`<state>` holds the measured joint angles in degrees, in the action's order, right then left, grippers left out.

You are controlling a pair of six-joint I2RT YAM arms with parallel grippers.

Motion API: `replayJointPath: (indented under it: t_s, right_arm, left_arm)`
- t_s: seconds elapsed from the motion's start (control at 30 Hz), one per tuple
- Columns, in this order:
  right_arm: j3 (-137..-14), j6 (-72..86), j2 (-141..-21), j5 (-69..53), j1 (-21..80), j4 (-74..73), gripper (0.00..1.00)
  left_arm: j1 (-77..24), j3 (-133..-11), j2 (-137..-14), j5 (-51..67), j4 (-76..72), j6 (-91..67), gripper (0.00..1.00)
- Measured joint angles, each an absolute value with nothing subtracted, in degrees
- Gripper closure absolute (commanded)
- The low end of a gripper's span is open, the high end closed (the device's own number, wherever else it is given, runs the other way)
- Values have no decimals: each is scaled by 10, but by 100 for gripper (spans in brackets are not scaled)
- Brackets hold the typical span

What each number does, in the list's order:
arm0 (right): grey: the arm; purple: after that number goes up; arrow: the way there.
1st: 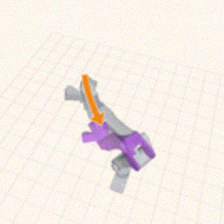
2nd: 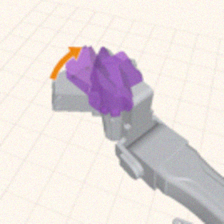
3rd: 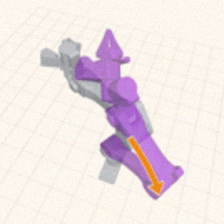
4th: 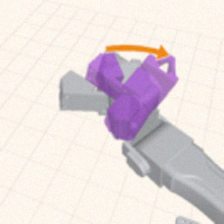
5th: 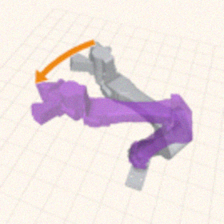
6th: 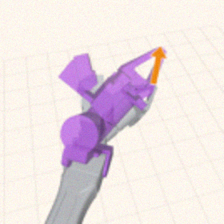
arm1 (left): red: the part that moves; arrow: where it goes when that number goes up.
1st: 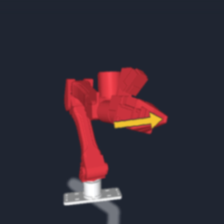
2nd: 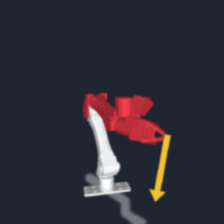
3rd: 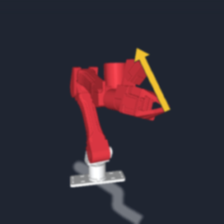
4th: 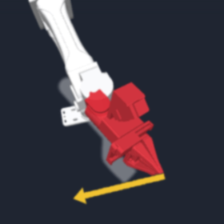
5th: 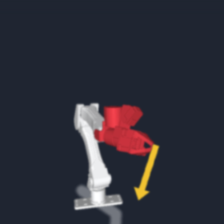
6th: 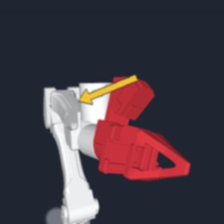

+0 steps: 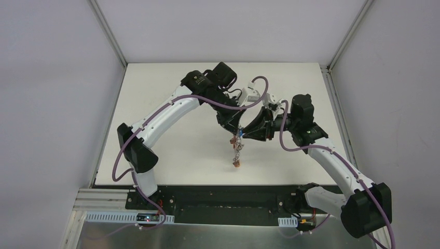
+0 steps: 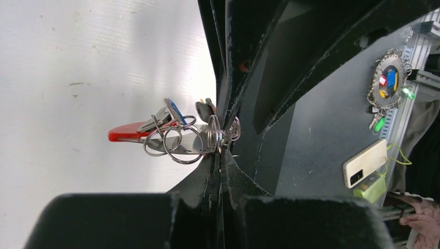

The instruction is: Put the keys on the keyring

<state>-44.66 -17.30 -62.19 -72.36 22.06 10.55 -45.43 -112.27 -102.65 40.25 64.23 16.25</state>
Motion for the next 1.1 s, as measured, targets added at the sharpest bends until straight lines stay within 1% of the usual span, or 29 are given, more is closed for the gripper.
replayJointPath:
  t_s: [0.33,0.43,0.57,0.63,1.1]
  right_arm:
    - [-447,-173,-624,-699,225,105,71]
    - [-447,-173,-625,-698,225,105,74]
    - [-447,-174,-629,-698,226,106,82]
    - [-447,-174,-632,-698,227,109,84]
    - [-447,-182,-640,-706,227,113,83]
  left_arm:
    - [-454,-1123,-1045,434,632,138,100]
    - [-454,-1123,-1046,435,632,134,100]
    - [-454,-1123,-1046,435,633,130,100]
    - [-453,-1123,-1046,435,634,128,100]
    - [-449,-1108,-1042,442,621,131,100]
